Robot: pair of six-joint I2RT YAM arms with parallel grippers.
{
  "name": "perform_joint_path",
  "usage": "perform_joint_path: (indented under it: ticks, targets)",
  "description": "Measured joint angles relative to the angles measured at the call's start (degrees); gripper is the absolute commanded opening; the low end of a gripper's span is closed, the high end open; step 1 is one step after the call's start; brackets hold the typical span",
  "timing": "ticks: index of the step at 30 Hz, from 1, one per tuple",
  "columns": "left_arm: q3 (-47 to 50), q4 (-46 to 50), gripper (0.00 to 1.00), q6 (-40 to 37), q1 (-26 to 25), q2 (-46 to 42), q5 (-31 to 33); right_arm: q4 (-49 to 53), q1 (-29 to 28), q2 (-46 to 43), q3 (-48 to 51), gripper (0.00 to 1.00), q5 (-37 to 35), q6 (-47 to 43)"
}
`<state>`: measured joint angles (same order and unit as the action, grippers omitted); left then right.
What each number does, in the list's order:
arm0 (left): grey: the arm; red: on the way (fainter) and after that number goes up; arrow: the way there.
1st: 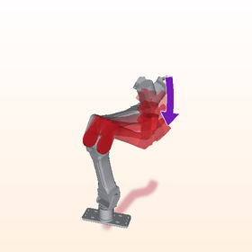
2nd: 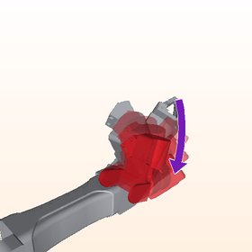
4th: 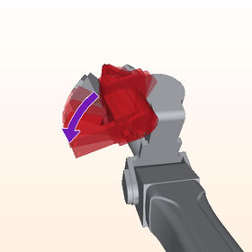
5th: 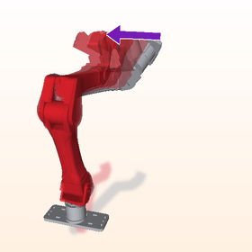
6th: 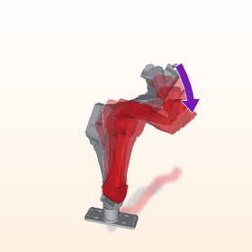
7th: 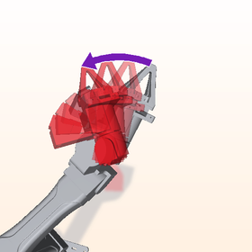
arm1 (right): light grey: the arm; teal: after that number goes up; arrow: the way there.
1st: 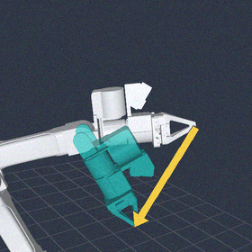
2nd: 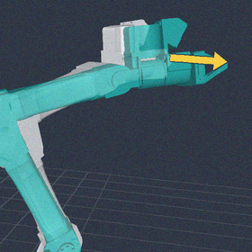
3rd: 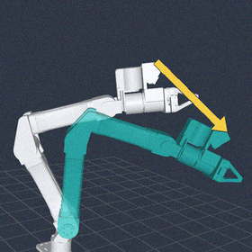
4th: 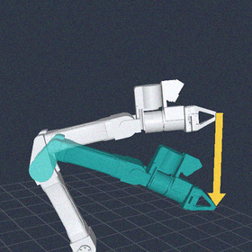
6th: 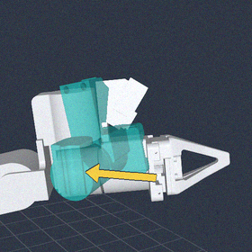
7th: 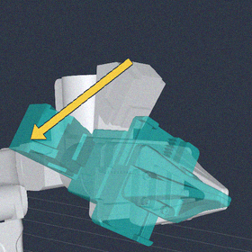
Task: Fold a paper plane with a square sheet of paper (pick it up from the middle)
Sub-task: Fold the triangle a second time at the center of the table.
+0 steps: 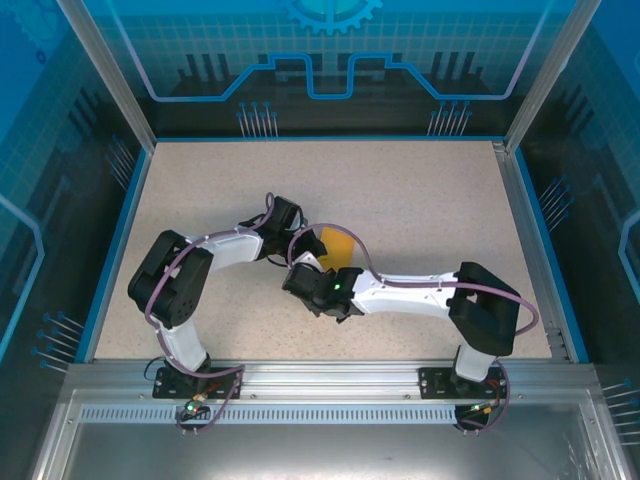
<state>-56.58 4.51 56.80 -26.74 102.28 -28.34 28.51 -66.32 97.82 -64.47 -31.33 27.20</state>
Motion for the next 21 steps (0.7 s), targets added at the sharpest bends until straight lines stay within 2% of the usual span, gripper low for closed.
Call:
perform_joint_path:
  ticks: [6,10,15,21]
  targets:
    - [-0.1,2.4,0.53,-1.5,0.0,-0.8,1.1,-3.8,2.5,-4.7,4.8,0.04,5.4,-0.3]
    - [0.2,5.5,0.64,-3.0,0.0,-5.3,4.8,-9.0,7.8,-9.4,10.6,0.04,14.1,-0.3]
    - [2.9,7.7,0.63,-3.4,0.0,-14.4,9.5,-16.9,17.9,-14.8,18.5,0.04,29.0,-0.2]
    - [9.1,7.1,0.43,-3.8,-0.1,-18.9,10.0,-23.7,27.2,-15.4,22.8,0.05,44.1,0.4]
